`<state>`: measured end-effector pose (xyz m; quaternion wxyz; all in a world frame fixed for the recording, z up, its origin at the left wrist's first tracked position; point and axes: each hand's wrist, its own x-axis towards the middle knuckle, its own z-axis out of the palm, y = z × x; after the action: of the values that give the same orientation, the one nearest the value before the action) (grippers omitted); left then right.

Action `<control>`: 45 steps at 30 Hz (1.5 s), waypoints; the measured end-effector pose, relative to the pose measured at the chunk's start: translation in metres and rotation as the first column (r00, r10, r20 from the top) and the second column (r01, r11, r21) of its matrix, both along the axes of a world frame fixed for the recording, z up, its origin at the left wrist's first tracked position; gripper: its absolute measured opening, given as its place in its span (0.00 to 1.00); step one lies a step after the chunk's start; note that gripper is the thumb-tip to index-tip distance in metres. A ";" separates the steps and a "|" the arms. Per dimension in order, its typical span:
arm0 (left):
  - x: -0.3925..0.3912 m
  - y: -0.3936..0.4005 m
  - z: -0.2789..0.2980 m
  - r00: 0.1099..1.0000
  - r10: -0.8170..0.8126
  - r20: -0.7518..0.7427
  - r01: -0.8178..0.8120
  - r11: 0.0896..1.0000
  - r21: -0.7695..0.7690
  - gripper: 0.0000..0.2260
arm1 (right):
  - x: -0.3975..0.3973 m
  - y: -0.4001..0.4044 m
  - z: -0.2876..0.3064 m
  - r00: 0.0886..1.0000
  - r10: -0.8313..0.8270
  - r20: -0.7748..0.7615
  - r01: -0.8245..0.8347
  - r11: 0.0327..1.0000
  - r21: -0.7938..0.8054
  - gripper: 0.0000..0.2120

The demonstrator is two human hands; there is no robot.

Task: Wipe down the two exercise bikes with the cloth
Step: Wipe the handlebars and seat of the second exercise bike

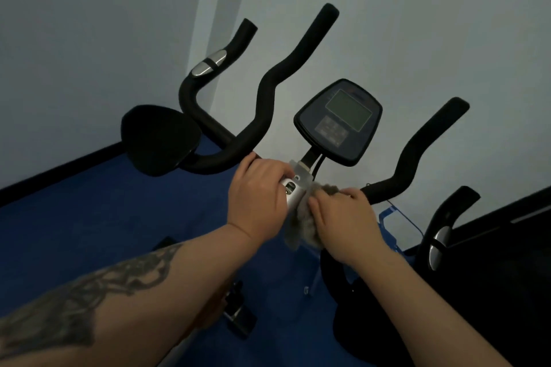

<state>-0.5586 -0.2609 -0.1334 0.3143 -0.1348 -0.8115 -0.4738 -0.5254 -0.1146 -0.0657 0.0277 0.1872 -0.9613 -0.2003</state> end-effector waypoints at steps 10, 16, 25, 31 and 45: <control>0.001 0.000 0.000 1.000 -0.006 0.009 0.006 1.000 0.005 0.13 | 0.014 0.001 -0.003 0.999 -0.021 -0.029 0.017 0.990 -0.141 0.05; -0.002 0.000 -0.002 1.000 -0.028 -0.001 0.028 1.000 0.000 0.13 | -0.021 -0.017 0.000 0.982 -0.183 0.037 0.178 0.978 0.108 0.06; -0.005 -0.001 -0.003 0.992 -0.117 0.052 0.116 0.993 0.007 0.11 | 0.011 0.000 -0.008 0.992 -0.080 -0.101 0.058 0.978 -0.202 0.05; 0.001 -0.001 0.004 0.994 -0.091 0.065 0.094 0.995 -0.034 0.10 | -0.020 -0.015 0.000 0.982 -0.179 0.055 0.171 0.978 0.116 0.05; 0.000 -0.002 0.005 0.996 -0.088 0.033 0.090 0.994 -0.062 0.14 | -0.019 -0.009 0.001 0.986 -0.148 0.075 0.143 0.987 0.069 0.08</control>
<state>-0.5587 -0.2627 -0.1288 0.2761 -0.1738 -0.8239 -0.4634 -0.5440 -0.1237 -0.0651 -0.0312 0.1252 -0.9659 -0.2244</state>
